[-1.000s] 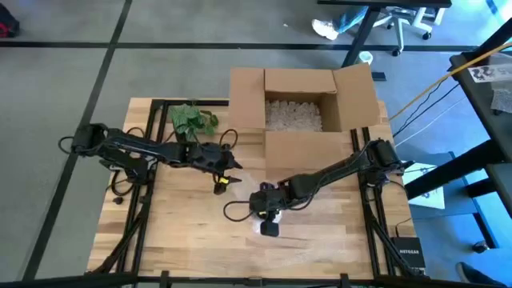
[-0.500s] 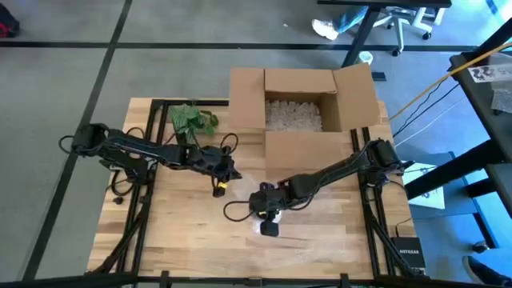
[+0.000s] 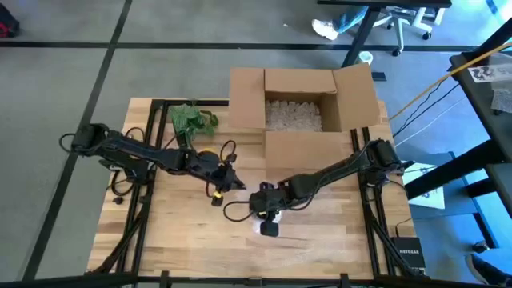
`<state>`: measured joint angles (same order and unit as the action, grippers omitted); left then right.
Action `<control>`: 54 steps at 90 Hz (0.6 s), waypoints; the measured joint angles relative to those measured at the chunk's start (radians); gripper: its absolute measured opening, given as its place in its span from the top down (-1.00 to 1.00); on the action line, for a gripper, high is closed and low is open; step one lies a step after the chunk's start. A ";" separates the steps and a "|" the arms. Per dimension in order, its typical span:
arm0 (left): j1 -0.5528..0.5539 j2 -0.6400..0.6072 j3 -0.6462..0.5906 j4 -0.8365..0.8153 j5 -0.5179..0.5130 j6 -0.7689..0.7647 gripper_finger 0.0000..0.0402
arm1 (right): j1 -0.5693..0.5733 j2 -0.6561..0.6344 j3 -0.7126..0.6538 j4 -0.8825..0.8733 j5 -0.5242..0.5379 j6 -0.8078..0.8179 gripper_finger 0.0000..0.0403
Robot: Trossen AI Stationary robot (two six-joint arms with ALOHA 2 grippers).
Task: Wrap mug
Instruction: Wrap the orange mug with the bubble wrap
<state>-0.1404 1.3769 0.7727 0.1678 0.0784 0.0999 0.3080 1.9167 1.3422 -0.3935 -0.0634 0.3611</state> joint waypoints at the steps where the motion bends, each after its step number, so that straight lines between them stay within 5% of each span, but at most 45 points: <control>1: -0.004 0.000 0.003 -0.001 0.000 0.003 1.00 | 0.000 0.000 0.000 0.000 0.000 0.000 1.00; 29: -0.071 0.009 0.021 0.014 0.001 0.018 1.00 | -0.001 0.000 0.000 0.003 0.012 -0.004 1.00; 54: -0.089 0.127 0.021 0.168 0.134 0.020 1.00 | -0.010 0.000 0.000 0.021 0.028 -0.008 1.00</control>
<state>-0.2298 1.5042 0.7940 0.3362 0.2124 0.1197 0.2977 1.9167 1.3422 -0.3729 -0.0358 0.3530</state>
